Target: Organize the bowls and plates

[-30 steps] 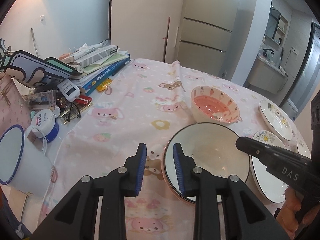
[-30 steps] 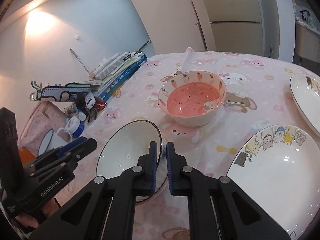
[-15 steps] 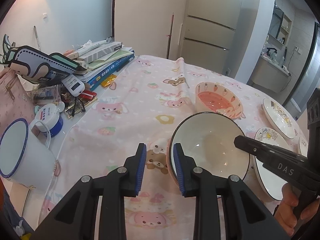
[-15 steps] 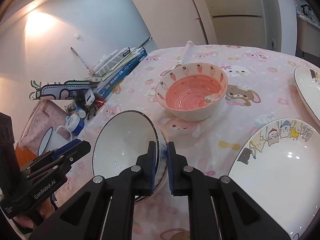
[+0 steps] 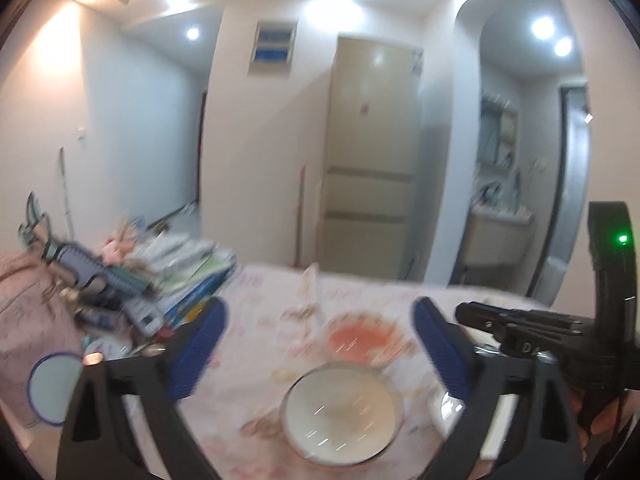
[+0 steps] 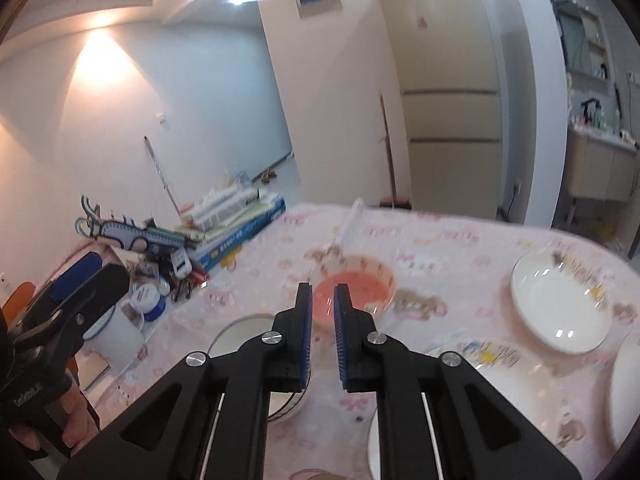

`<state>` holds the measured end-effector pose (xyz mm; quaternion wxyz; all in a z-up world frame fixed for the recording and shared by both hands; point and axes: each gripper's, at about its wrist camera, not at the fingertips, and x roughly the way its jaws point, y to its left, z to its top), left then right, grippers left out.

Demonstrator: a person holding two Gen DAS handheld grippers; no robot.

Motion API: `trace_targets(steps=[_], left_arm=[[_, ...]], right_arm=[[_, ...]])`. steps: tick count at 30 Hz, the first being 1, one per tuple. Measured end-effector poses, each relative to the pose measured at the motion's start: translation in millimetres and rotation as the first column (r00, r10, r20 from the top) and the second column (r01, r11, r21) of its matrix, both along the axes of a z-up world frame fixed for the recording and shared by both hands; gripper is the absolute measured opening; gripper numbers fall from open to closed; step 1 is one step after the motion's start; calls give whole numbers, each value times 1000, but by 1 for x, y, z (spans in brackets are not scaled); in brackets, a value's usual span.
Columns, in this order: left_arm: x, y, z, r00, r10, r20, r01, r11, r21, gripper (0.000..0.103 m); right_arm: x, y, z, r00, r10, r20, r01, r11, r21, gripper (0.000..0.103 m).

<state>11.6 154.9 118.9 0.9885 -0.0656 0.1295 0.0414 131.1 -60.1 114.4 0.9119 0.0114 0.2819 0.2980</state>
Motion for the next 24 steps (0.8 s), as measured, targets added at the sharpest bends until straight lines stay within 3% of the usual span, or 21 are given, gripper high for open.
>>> trace_targets(steps=[1, 2, 3, 4, 7, 10, 13, 15, 19, 22, 24], left_arm=[[-2, -4, 7, 999, -11, 38, 11, 1000, -3, 103], [-2, -7, 12, 999, -7, 54, 6, 1000, 5, 103], [-1, -11, 17, 997, 5, 72, -6, 1000, 23, 103], [0, -15, 20, 996, 11, 87, -14, 999, 39, 103], [9, -24, 28, 988, -2, 151, -13, 995, 100, 103], [33, -30, 33, 985, -116, 126, 95, 982, 161, 103], [58, -16, 38, 981, -124, 149, 122, 992, 21, 103], [70, -9, 44, 981, -101, 163, 108, 994, -34, 103], [91, -5, 57, 983, -102, 150, 107, 994, -22, 103], [113, -6, 62, 985, -156, 70, 156, 988, -5, 103], [123, -4, 66, 985, -166, 47, 167, 986, -9, 103]], right_arm=[[-2, -5, 11, 1000, -8, 30, 8, 1000, 2, 29], [-3, -8, 18, 998, -23, 58, 24, 1000, -1, 60], [-4, -11, 26, 994, -58, 91, 59, 998, -15, 77], [-5, -14, 33, 988, -93, 125, 96, 995, -22, 102], [-10, -29, 43, 951, -172, 257, 171, 985, 27, 103], [-6, -39, 47, 923, -223, 313, 212, 975, 68, 103], [10, -39, 48, 920, -245, 306, 255, 967, 9, 103], [21, -40, 48, 905, -273, 325, 308, 949, -60, 103], [39, -47, 50, 901, -295, 317, 345, 931, -115, 103], [49, -40, 62, 903, -273, 332, 329, 936, -126, 103], [52, -32, 70, 887, -277, 369, 344, 930, -127, 103]])
